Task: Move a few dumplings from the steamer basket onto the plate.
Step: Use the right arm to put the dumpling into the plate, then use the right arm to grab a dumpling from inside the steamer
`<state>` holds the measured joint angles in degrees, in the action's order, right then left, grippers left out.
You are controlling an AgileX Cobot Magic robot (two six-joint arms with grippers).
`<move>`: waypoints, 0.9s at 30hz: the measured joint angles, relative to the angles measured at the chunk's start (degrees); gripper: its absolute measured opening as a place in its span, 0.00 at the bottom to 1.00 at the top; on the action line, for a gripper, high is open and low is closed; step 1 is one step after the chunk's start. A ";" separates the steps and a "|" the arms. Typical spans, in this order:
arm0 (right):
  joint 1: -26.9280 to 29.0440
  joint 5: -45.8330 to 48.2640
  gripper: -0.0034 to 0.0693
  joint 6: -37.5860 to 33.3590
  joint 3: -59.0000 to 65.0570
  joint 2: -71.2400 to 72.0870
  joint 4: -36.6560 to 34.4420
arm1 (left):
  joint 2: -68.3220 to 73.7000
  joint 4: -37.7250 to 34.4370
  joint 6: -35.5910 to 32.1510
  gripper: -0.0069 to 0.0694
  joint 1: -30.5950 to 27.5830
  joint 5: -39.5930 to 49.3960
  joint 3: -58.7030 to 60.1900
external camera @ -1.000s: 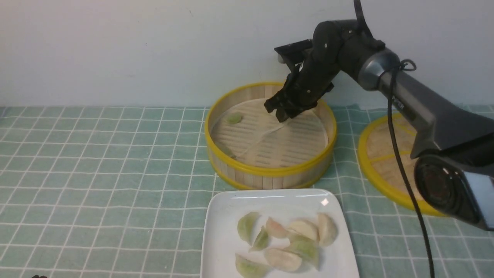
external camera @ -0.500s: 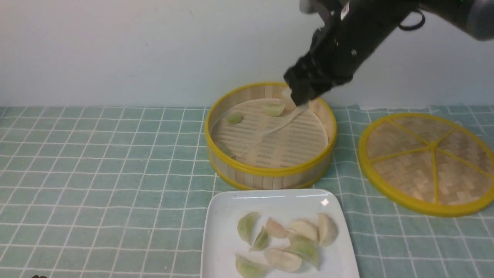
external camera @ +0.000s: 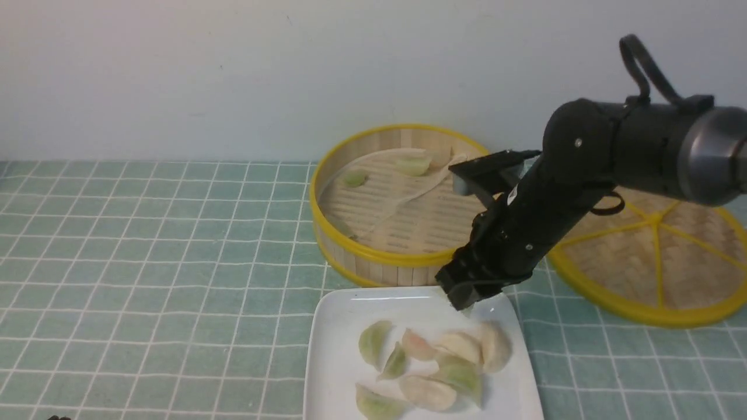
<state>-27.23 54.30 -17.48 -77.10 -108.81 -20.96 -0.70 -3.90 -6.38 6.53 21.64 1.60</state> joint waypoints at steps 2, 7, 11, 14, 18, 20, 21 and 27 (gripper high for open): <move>-0.93 -0.18 0.35 -1.48 0.00 -0.69 -0.38 | 0.00 0.00 0.00 0.08 0.00 0.00 0.00; -2.60 -1.76 0.60 -3.61 -1.04 -1.08 -0.01 | 0.00 0.00 0.00 0.08 0.00 0.00 0.00; -2.60 -1.45 0.72 -3.73 -7.44 -1.49 4.20 | 0.00 0.00 0.00 0.08 0.00 0.00 0.00; -2.60 -1.96 0.74 -3.31 -14.83 -2.47 9.40 | 0.00 0.00 0.00 0.08 0.00 0.00 0.00; -1.97 -1.87 0.74 -2.77 -24.81 -5.91 13.39 | 0.00 0.00 0.00 0.08 0.00 0.00 0.00; -1.06 -1.06 0.74 -2.77 -31.81 -10.17 14.16 | 0.00 0.00 0.00 0.08 0.00 0.00 0.00; -0.90 -0.97 0.74 -2.77 -32.86 -11.36 14.28 | 0.00 0.00 0.00 0.08 0.00 0.00 0.00; 0.79 -0.33 0.74 -3.67 -46.07 -23.28 14.73 | 0.00 0.00 0.00 0.08 0.00 0.00 0.00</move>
<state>-26.43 53.96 -21.15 -123.17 -132.09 -6.23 -0.70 -3.90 -6.38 6.53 21.64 1.60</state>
